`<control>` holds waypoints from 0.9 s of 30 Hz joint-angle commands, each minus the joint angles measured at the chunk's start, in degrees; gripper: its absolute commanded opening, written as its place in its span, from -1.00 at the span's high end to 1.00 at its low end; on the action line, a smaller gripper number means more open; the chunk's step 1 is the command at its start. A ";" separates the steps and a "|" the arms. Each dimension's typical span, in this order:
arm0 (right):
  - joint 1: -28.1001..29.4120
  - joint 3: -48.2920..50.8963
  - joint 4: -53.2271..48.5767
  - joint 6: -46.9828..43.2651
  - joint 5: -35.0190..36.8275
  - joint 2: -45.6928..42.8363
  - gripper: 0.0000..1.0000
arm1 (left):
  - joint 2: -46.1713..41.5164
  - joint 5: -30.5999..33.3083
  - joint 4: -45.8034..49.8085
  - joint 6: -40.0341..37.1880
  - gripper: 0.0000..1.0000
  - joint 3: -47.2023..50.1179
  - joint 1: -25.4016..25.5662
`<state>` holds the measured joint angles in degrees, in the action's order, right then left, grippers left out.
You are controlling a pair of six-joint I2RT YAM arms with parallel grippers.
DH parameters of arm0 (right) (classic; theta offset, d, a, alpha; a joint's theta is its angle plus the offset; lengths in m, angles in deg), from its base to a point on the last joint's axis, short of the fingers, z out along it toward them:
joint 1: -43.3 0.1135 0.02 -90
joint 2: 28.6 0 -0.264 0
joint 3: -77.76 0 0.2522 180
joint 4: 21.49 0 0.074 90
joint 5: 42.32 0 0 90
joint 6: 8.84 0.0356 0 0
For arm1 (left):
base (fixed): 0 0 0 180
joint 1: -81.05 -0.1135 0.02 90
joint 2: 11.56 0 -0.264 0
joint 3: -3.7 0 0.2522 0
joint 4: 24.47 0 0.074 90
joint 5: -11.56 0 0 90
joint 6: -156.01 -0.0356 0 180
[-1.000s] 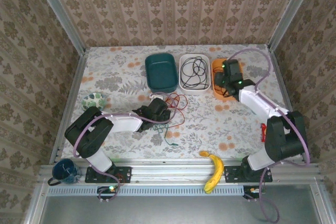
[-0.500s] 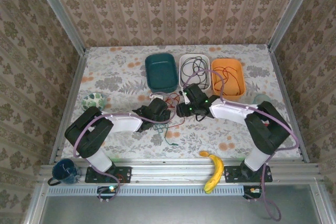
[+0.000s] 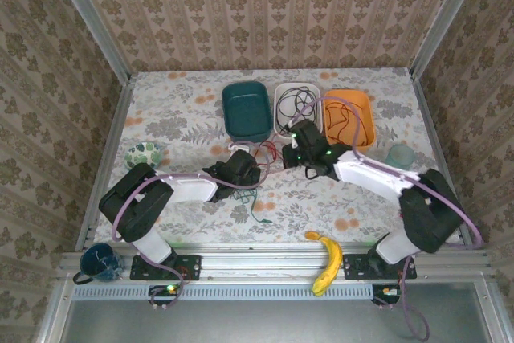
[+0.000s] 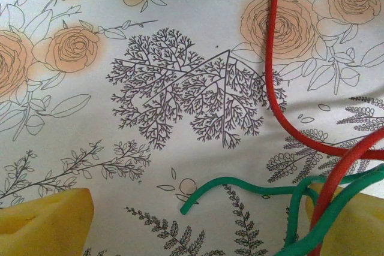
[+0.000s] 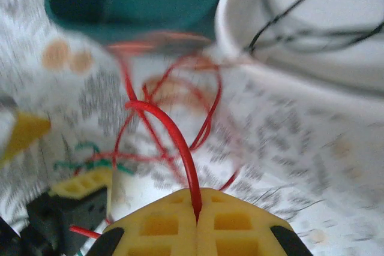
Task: Untangle the cables
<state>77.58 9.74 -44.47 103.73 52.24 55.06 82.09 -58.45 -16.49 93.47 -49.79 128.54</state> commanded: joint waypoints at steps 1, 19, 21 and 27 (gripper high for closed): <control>-2.09 -0.49 0.91 0.65 9.18 -6.46 1.00 | 0.74 0.36 0.60 1.41 -0.84 0.28 -0.55; -22.77 -0.96 9.79 7.54 10.81 -22.80 1.00 | 1.45 0.24 1.14 2.33 -0.79 0.35 -1.17; -25.89 -1.28 10.30 10.01 8.68 -23.16 1.00 | 1.36 0.50 1.35 2.55 -0.77 0.52 -1.26; -32.81 -1.42 13.02 15.06 4.44 -23.27 1.00 | 1.36 0.68 1.49 2.95 -0.74 0.70 -1.59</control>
<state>46.37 9.72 -34.72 115.22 58.76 32.59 82.59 -58.65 -16.40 94.98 -49.79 127.49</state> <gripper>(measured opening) 0.065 0.871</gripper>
